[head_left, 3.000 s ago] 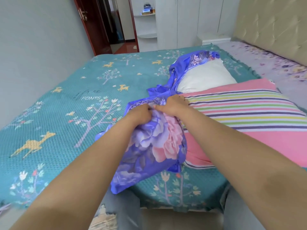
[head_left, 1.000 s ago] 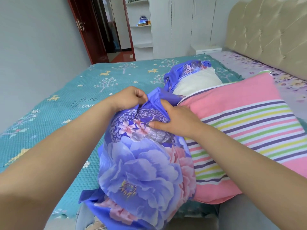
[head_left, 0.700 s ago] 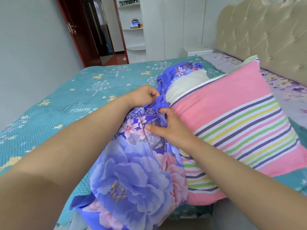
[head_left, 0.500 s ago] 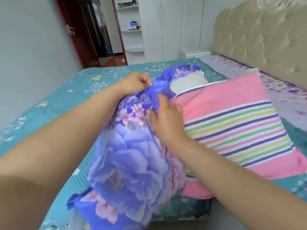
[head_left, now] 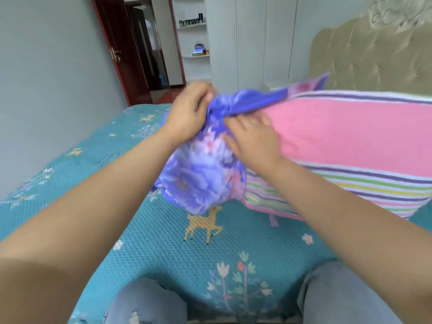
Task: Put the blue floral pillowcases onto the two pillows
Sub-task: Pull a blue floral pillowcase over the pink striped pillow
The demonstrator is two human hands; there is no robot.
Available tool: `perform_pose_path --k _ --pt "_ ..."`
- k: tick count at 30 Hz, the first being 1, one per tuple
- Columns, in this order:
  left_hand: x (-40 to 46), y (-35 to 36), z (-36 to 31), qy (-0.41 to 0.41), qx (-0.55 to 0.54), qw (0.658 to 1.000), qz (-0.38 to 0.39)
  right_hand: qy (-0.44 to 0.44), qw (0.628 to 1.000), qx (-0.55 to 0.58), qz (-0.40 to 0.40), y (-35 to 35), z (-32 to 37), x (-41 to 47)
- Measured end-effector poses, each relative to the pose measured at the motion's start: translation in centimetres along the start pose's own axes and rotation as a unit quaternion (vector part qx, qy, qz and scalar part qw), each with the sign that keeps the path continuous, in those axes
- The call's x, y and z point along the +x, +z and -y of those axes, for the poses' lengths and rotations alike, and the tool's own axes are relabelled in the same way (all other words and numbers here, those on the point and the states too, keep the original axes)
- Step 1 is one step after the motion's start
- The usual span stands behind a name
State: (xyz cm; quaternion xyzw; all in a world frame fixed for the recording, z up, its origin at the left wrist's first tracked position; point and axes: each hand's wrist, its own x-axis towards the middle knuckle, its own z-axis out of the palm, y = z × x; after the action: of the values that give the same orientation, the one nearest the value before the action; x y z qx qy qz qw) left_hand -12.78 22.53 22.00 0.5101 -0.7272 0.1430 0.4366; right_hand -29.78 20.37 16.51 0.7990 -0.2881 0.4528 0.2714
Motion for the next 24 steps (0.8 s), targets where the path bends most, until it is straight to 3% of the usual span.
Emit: perform_pose_path --k 2,3,5,7,10,12,15,18,21,22,24 --pt "-3.5 1.4 1.7 -0.094 0.02 0.981 0.171 0.033 0.98 0.008 0.196 -2.3 2.2 -0.7" --pt "-5.1 1.8 2.4 -0.127 0.02 0.968 0.216 0.056 0.97 0.014 0.238 -3.1 2.8 -0.7" --pt "-7.2 1.7 2.9 -0.161 -0.019 0.958 0.238 0.122 0.957 0.068 0.254 -3.7 2.9 -0.7" --pt "-7.9 0.9 2.2 -0.184 -0.082 0.947 0.252 0.175 0.904 0.131 0.367 -3.6 2.5 -1.1" --pt "-8.9 0.5 1.0 -0.211 -0.065 0.942 0.252 0.099 0.823 0.102 0.55 -4.5 2.7 -1.5" --pt "-10.4 0.3 0.5 -0.218 0.001 0.935 0.28 0.033 0.812 0.079 0.578 -5.6 3.4 -1.4" --pt "-11.8 -1.1 0.3 -0.212 0.11 0.882 0.406 -0.017 0.816 0.021 0.578 -7.1 3.6 -0.8" --pt "-12.7 -2.2 0.9 -0.215 0.157 0.874 0.408 -0.006 0.813 -0.122 0.569 -8.0 2.2 -0.3" --pt "-13.6 -1.6 0.5 -0.209 0.083 0.894 0.388 0.066 0.755 -0.014 0.652 -6.9 0.5 -1.7" --pt "-14.0 -1.2 0.3 -0.211 0.095 0.898 0.375 0.074 0.753 0.029 0.653 -6.4 0.3 -2.9" --pt "-15.1 -0.4 0.2 -0.226 0.091 0.908 0.342 0.09 0.794 0.089 0.595 -5.8 0.1 -5.1"
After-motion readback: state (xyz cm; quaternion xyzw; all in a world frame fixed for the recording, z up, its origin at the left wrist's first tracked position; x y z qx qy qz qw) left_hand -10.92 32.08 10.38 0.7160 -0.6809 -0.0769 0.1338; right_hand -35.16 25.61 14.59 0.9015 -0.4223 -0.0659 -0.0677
